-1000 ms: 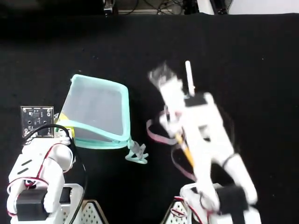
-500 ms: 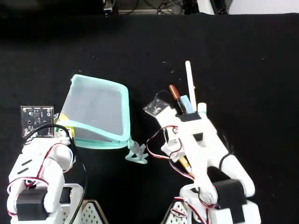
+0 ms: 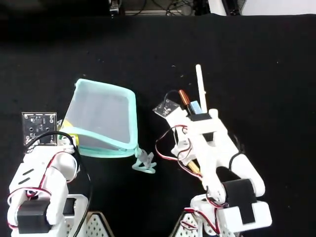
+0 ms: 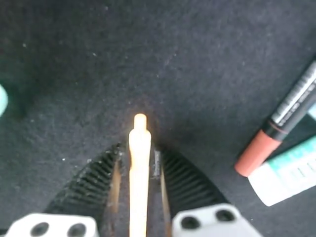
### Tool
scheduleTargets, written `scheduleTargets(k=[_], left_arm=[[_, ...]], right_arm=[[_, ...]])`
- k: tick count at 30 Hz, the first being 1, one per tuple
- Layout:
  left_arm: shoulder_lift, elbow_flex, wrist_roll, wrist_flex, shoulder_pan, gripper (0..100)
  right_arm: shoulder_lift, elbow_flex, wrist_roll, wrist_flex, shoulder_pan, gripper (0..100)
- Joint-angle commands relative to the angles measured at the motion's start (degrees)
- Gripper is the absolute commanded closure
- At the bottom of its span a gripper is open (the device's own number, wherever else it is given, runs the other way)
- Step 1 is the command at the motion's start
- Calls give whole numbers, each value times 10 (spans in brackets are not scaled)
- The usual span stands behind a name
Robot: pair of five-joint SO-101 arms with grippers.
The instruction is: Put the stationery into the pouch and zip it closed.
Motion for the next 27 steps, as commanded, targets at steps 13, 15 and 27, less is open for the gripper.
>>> scheduleTargets(k=[13,15,27], left_arm=[[47,-57,4,-13,18,972],[107,-111,3,15,38,972],[597,-665,4,285,88,972]], right_arm=[[-695,-26,-84,96,-44,986],[-756,-44,-95,89,-74,986],[-802,-202,-142,13,-204,986]])
